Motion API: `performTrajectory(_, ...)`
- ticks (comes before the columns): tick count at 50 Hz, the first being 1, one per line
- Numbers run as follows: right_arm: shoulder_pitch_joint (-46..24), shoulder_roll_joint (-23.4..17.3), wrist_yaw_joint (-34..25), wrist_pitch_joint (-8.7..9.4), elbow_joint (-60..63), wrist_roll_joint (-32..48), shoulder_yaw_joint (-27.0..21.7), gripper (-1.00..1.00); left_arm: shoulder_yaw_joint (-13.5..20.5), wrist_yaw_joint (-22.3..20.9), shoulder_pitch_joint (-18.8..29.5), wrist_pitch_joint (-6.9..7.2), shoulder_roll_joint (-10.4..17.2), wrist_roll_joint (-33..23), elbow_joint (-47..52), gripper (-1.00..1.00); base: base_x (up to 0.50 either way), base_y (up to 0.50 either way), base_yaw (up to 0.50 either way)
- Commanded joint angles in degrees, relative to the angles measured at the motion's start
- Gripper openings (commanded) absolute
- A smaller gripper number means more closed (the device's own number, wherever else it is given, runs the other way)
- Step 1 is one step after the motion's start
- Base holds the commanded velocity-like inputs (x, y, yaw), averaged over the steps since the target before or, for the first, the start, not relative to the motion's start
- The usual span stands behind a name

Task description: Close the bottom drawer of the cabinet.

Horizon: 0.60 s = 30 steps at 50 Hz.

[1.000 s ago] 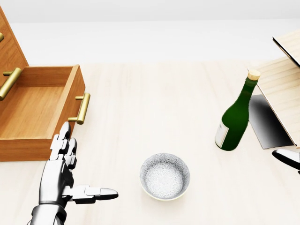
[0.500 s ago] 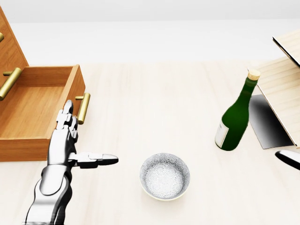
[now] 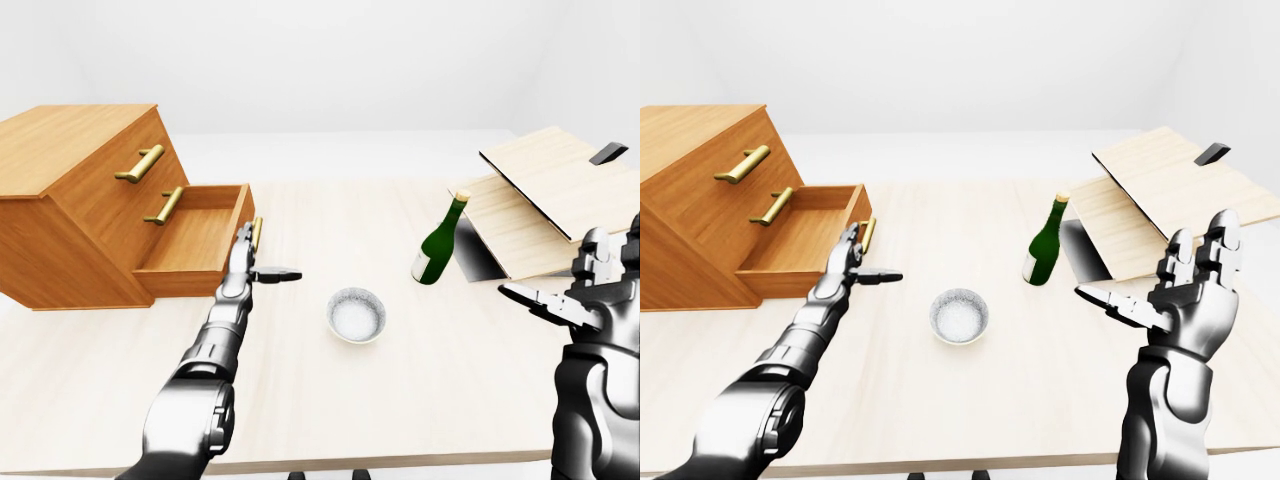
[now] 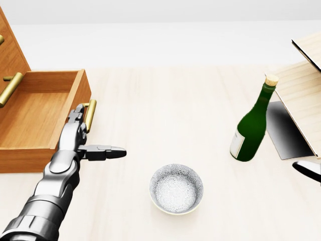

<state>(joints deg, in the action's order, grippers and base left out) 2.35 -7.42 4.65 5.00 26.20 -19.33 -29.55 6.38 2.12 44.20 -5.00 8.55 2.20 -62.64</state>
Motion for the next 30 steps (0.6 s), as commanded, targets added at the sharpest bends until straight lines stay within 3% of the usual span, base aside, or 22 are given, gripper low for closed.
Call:
performTrajectory(1,0.0,0.0,0.1,0.0,0.3,0.0,0.0,1.0,0.4,-0.3,1.6,0.0,0.4,0.0,-6.3,1.0,0.0,0.0,0.0)
performTrajectory(3,-0.1,0.0,-0.3,0.0,-0.9,0.3,0.2,1.0,0.9,1.1,0.3,0.0,0.4,-0.4,-10.5,1.0,0.0,0.0,0.0)
performTrajectory(30,-0.1,0.0,-0.3,0.0,-1.3,0.5,0.6,1.0,3.1,1.9,-0.4,0.0,1.7,-0.2,-11.9,1.0,0.0,0.0,0.0)
